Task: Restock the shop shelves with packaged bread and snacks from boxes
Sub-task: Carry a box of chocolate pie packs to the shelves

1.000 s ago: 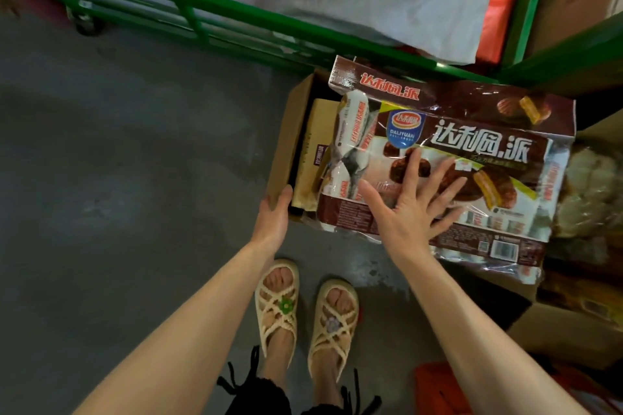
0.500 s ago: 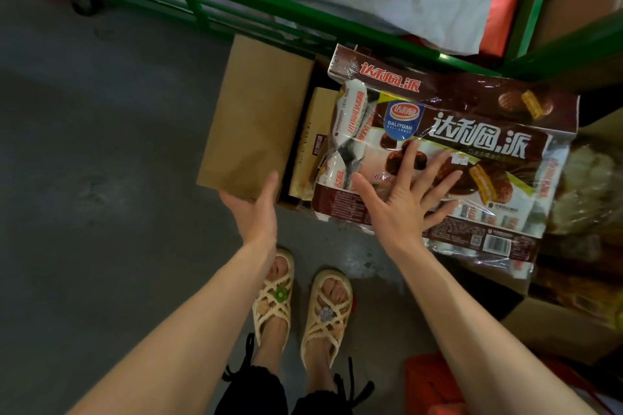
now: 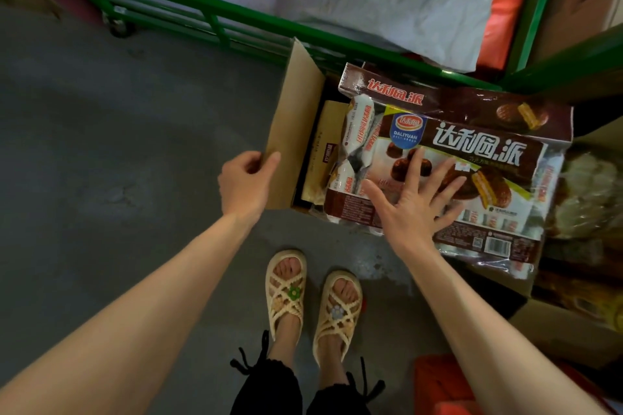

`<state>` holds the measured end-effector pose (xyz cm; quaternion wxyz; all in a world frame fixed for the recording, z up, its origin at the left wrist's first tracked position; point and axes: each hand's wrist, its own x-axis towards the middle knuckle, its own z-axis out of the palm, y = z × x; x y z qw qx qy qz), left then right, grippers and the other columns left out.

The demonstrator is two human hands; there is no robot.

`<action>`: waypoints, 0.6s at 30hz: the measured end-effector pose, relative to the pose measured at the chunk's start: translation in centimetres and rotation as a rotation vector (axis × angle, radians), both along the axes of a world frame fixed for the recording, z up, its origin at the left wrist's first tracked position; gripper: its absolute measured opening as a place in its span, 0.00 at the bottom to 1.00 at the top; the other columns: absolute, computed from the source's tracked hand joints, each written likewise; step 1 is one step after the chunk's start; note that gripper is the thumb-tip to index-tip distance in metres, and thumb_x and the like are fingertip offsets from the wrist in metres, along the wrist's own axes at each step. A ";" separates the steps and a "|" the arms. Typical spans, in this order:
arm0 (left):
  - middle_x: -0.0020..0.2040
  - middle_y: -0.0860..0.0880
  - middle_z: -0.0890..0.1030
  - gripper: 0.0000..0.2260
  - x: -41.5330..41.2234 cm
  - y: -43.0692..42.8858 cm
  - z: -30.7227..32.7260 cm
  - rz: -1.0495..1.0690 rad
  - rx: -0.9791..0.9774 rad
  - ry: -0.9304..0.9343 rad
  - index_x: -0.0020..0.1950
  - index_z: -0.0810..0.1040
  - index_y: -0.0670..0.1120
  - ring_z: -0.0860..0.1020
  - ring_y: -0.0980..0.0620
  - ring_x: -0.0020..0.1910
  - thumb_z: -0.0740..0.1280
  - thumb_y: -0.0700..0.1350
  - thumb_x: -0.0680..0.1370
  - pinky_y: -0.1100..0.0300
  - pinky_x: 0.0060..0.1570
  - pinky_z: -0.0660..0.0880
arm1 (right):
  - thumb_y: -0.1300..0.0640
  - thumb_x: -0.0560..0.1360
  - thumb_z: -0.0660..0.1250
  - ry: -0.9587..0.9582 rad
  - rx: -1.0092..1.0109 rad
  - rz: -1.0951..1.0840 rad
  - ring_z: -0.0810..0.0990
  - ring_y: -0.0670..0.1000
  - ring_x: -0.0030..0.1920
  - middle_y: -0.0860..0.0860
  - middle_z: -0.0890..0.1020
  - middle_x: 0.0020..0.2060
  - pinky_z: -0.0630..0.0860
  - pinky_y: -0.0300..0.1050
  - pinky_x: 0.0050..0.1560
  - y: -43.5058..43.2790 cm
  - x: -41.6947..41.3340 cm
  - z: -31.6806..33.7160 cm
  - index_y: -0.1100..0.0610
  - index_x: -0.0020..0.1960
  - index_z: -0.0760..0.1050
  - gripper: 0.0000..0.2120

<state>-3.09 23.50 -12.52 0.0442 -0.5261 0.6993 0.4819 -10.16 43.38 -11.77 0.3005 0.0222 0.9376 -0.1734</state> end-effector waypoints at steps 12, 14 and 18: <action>0.28 0.50 0.63 0.20 -4.7 0.2 -0.9 -0.185 -0.125 -0.044 0.32 0.61 0.44 0.59 0.54 0.27 0.64 0.45 0.81 0.67 0.25 0.61 | 0.30 0.73 0.58 0.012 0.000 0.017 0.26 0.58 0.73 0.51 0.28 0.75 0.28 0.63 0.69 -0.4 -2.6 -0.5 0.39 0.76 0.34 0.43; 0.28 0.49 0.63 0.21 -4.5 0.1 -0.7 -0.177 -0.139 -0.053 0.31 0.60 0.44 0.59 0.54 0.27 0.64 0.45 0.81 0.67 0.25 0.62 | 0.30 0.73 0.58 0.010 0.002 0.020 0.25 0.58 0.73 0.51 0.27 0.74 0.28 0.63 0.69 -0.3 -2.3 -0.5 0.39 0.76 0.33 0.43; 0.28 0.50 0.63 0.21 -3.5 -0.2 -0.5 -0.141 -0.123 -0.059 0.30 0.60 0.45 0.59 0.54 0.26 0.64 0.45 0.81 0.68 0.24 0.62 | 0.30 0.73 0.57 -0.006 0.016 0.030 0.26 0.59 0.73 0.51 0.27 0.74 0.28 0.63 0.70 -0.5 -1.9 -0.3 0.39 0.76 0.34 0.43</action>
